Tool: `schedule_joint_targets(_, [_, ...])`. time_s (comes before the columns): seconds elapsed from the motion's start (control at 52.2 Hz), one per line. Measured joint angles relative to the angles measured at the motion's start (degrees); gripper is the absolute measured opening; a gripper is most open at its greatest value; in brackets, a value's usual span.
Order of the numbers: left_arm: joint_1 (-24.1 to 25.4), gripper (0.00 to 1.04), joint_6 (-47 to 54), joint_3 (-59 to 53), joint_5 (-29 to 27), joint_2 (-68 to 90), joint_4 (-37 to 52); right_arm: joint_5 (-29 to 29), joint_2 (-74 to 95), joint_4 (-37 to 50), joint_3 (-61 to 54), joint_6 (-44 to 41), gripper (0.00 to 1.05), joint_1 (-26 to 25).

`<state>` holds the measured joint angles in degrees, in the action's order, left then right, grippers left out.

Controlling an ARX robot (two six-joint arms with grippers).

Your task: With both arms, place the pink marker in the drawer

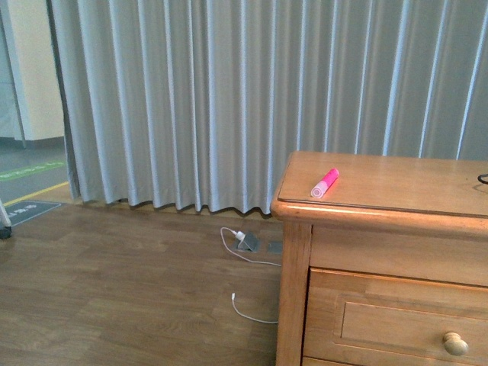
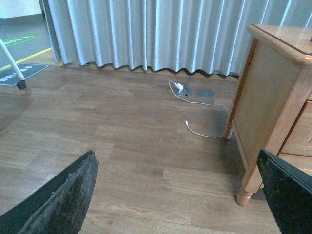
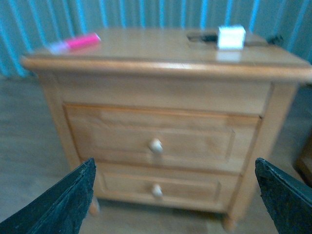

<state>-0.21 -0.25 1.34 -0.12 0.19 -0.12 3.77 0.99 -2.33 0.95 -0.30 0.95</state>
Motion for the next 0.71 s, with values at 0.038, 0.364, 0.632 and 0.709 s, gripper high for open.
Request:
schedule_joint_targets(0.038, [0.0, 0.99, 0.0, 0.0, 0.0, 0.0, 0.0, 4.7, 1.6, -3.3, 0.9, -0.4, 0.96, 1.7])
schedule_joint_targets(0.364, [0.0, 0.99, 0.0, 0.0, 0.0, 0.0, 0.0, 9.6, 31.1, 8.7, 8.2, 5.4, 0.96, 11.4])
schedule_joint_targets(0.632, [0.0, 0.99, 0.0, 0.0, 0.0, 0.0, 0.0, 10.3, 64.4, 24.2, 18.7, 7.2, 0.96, 14.7])
schedule_joint_targets(0.709, [0.0, 0.99, 0.0, 0.0, 0.0, 0.0, 0.0, 10.8, 72.1, 26.1, 22.6, 7.2, 0.96, 14.8])
